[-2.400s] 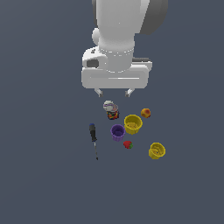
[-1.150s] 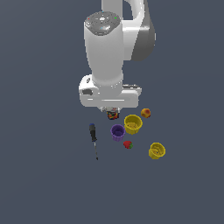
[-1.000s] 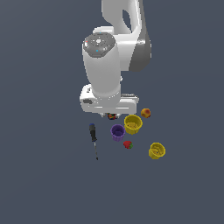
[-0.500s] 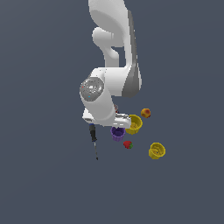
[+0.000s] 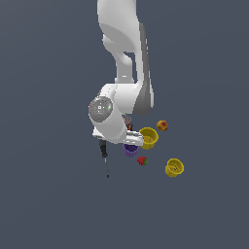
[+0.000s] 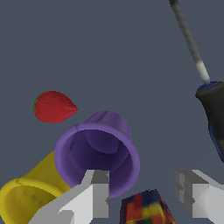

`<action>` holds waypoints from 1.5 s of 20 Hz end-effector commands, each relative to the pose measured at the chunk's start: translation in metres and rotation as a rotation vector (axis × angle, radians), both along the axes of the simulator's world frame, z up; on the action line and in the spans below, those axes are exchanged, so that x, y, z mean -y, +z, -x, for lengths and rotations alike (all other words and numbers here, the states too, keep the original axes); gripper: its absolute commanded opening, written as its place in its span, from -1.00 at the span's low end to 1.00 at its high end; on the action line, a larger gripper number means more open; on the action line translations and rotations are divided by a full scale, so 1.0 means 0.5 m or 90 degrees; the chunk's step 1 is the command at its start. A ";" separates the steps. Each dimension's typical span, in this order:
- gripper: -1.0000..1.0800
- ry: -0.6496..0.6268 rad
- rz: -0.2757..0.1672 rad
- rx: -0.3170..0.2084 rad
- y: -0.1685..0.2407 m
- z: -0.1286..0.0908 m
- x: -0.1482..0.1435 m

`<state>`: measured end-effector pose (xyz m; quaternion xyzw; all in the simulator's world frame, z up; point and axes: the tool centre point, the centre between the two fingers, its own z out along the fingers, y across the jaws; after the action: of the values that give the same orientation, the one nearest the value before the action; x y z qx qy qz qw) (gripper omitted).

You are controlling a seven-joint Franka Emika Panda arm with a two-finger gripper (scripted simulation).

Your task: Pick up a designated object from a clutter of objects.

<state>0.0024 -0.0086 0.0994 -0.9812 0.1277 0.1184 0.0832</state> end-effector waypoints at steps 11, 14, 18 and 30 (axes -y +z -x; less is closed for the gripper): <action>0.23 -0.002 0.000 0.000 -0.058 0.014 -0.012; -1.00 -0.002 0.000 0.000 -0.059 0.014 -0.012; -1.00 -0.002 0.000 0.000 -0.059 0.014 -0.012; -1.00 -0.002 0.000 0.000 -0.033 0.019 -0.015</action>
<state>-0.0069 -0.0016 0.0779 -0.9808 0.1291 0.1197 0.0835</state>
